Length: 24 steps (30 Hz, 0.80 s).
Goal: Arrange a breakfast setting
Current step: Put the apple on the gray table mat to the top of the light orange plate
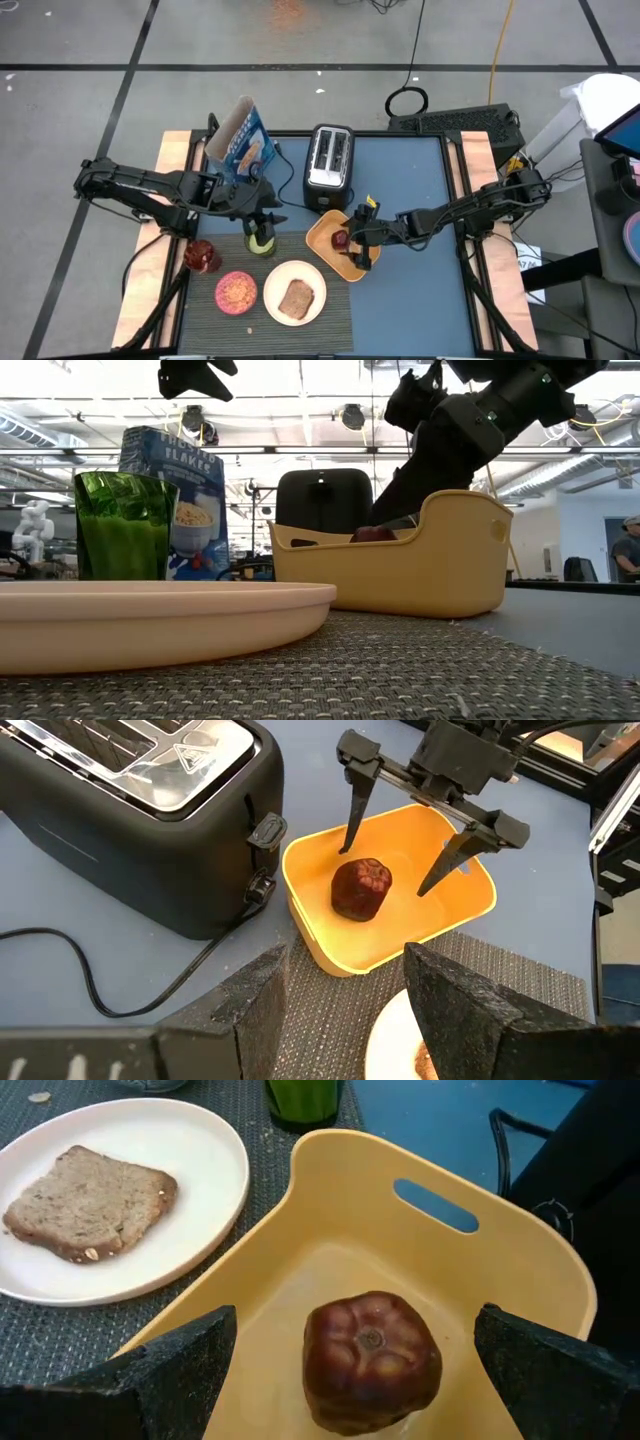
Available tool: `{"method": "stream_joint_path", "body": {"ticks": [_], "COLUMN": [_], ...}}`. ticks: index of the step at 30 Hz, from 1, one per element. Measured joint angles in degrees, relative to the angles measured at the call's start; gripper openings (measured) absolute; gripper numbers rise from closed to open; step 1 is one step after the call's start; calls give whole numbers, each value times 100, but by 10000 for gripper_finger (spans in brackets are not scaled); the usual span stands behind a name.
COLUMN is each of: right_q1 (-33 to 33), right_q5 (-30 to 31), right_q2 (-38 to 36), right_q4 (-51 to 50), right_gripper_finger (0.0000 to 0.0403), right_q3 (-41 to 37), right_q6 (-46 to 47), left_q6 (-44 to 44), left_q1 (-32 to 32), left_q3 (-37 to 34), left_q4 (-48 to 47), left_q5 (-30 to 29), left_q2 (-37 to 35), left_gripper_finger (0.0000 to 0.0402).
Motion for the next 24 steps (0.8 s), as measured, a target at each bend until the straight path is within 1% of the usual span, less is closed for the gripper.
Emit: {"method": "stream_joint_path", "body": {"ticks": [4,13,24], "right_q1": [-73,-94,-96], "right_q5": [2,-11,-9], "right_q2": [92,668,632], "right_q4": [13,300,267], "right_gripper_finger": [393,393,393], "right_q3": [0,2,2], "right_q6": [15,8,-25], "left_q6": [-4,-13,-18], "left_q1": [0,0,0], "left_q3": [0,0,0], "left_q4": [0,2,2], "left_q5": [0,0,0], "left_q2": [0,0,0], "left_gripper_finger": [205,205,205]}}
